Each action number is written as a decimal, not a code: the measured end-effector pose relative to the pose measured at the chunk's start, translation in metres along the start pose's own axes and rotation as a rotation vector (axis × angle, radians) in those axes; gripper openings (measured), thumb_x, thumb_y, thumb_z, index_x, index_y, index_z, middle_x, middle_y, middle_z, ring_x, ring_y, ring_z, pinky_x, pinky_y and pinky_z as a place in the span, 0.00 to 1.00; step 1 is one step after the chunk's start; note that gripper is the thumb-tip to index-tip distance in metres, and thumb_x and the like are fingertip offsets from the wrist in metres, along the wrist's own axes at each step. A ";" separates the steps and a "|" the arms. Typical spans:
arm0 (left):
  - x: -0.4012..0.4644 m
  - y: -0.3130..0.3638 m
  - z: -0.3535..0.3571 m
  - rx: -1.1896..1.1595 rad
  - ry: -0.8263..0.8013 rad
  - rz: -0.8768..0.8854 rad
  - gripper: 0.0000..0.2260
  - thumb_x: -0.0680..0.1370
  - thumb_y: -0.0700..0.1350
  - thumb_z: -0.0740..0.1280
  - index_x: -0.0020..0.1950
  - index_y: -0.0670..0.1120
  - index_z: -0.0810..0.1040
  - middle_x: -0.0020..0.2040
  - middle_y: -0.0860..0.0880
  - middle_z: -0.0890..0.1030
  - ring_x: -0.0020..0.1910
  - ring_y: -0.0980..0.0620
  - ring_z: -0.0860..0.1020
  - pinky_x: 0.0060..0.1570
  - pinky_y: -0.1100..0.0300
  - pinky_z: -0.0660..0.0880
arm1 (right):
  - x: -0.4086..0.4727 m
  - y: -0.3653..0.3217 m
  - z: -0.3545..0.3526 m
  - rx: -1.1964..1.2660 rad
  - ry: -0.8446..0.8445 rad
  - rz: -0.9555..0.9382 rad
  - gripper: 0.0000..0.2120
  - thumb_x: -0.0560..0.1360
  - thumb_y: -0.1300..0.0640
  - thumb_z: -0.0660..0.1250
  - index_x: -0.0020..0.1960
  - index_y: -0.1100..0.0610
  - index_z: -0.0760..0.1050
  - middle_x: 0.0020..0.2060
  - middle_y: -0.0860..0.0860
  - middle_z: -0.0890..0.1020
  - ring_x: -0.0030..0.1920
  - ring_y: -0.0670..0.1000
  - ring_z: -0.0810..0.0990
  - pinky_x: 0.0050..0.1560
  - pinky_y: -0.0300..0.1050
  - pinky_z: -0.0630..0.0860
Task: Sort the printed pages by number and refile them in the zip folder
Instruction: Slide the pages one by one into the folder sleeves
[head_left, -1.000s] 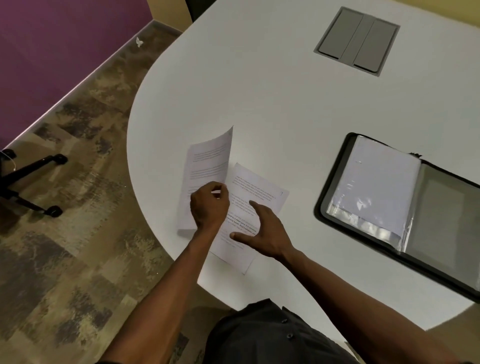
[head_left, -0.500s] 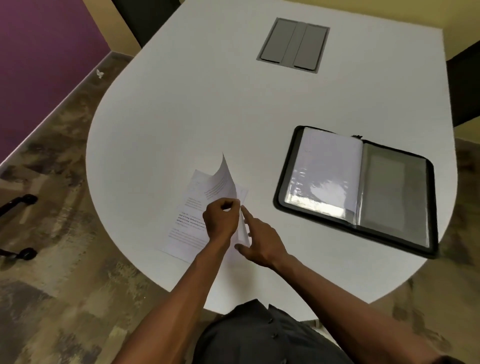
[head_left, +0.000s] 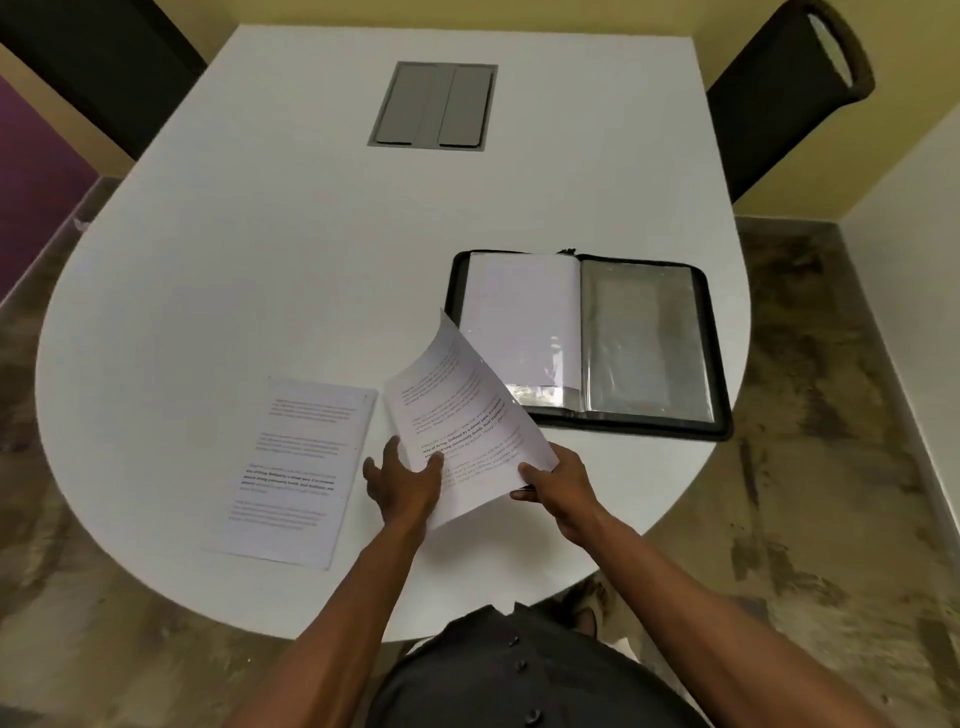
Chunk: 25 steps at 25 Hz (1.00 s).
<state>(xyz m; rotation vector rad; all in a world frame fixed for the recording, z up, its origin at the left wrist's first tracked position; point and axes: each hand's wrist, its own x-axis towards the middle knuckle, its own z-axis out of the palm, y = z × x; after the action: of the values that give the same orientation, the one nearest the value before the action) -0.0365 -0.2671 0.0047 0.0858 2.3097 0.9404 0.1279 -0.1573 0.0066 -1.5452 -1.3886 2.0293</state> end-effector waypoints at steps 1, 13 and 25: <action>-0.009 0.004 0.010 -0.072 -0.038 -0.034 0.37 0.77 0.48 0.73 0.79 0.55 0.56 0.77 0.43 0.60 0.73 0.39 0.66 0.67 0.41 0.70 | -0.003 0.002 -0.018 0.059 0.015 0.019 0.15 0.78 0.69 0.66 0.63 0.61 0.74 0.55 0.57 0.81 0.49 0.58 0.84 0.46 0.48 0.84; -0.054 0.047 0.115 -0.210 -0.306 0.047 0.36 0.76 0.32 0.70 0.79 0.52 0.59 0.65 0.45 0.78 0.55 0.47 0.79 0.54 0.51 0.78 | -0.012 0.034 -0.176 0.410 0.103 0.125 0.11 0.81 0.55 0.67 0.59 0.60 0.80 0.51 0.57 0.86 0.51 0.60 0.85 0.43 0.50 0.83; -0.041 0.058 0.153 0.334 -0.423 0.255 0.30 0.75 0.47 0.74 0.75 0.49 0.68 0.64 0.47 0.78 0.60 0.47 0.78 0.61 0.51 0.76 | -0.012 0.062 -0.223 0.209 0.237 0.213 0.06 0.80 0.63 0.67 0.56 0.60 0.78 0.52 0.58 0.85 0.49 0.59 0.85 0.51 0.56 0.83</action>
<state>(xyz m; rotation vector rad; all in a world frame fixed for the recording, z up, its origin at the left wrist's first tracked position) 0.0749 -0.1431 -0.0191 0.6677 2.0588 0.5729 0.3422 -0.0785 -0.0330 -1.8299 -0.9297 1.9523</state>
